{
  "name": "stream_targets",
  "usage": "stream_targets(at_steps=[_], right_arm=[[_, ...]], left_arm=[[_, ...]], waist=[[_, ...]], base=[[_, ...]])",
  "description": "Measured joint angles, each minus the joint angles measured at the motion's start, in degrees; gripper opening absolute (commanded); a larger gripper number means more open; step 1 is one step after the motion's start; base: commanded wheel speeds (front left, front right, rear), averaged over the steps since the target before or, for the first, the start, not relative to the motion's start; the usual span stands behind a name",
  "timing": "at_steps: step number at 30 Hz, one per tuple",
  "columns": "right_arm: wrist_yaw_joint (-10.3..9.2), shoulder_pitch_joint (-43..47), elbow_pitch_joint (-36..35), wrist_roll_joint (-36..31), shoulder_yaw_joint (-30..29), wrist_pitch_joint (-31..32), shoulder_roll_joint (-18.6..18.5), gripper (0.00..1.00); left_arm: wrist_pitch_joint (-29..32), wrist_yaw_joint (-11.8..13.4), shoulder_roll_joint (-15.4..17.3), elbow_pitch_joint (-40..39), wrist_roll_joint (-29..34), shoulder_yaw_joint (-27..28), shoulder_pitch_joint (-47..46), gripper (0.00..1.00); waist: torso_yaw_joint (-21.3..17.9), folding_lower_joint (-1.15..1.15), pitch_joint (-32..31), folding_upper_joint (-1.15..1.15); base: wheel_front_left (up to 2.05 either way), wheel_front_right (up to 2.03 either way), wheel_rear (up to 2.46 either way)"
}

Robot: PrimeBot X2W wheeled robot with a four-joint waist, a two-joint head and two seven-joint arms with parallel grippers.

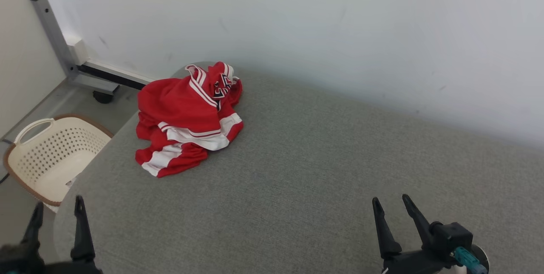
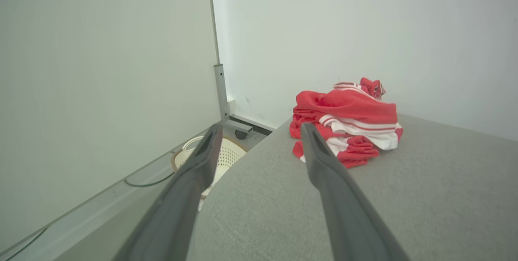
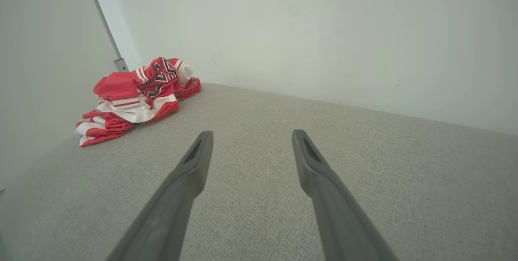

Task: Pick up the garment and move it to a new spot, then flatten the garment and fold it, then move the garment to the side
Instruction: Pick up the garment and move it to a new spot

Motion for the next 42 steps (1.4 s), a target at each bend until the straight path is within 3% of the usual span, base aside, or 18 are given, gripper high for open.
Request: stream_targets(at_steps=[10, 17, 23, 30, 42], right_arm=[[0.00, -6.6, -2.8, -0.3, 2.8, 0.2, -0.1, 1.00], [0.00, -10.8, -4.0, -0.1, 3.6, -0.5, 0.0, 1.00], [0.00, -12.1, -4.5, -0.1, 3.0, -1.1, -0.1, 1.00], [0.00, -12.9, -4.8, 0.0, 2.9, -1.5, -0.1, 1.00], [0.00, -13.5, -5.4, -0.9, 2.2, -1.7, -0.1, 1.00]], left_arm=[[5.4, -4.2, 6.1, 6.0, -3.1, 0.3, -22.1, 1.00], [10.2, -8.1, 10.9, 15.7, -6.8, 0.4, -37.4, 1.00], [12.6, -9.1, 13.5, 22.9, -8.0, -0.4, -43.9, 1.00], [16.7, -10.0, 14.1, 32.4, -11.2, -1.8, -48.1, 1.00], [23.5, -10.2, 15.7, 44.6, -14.2, -4.2, -50.5, 1.00]], waist=[[-6.8, 0.02, 5.1, 0.00], [-13.2, 0.02, 11.9, 0.01], [-17.8, 0.02, 16.6, 0.01], [-21.9, 0.03, 21.0, 0.01], [-25.0, 0.01, 25.0, 0.01]], base=[[0.00, 0.00, 0.00], [0.00, 0.00, 0.00], [0.00, 0.00, 0.00], [0.00, 0.00, 0.00], [0.00, 0.00, 0.00]])
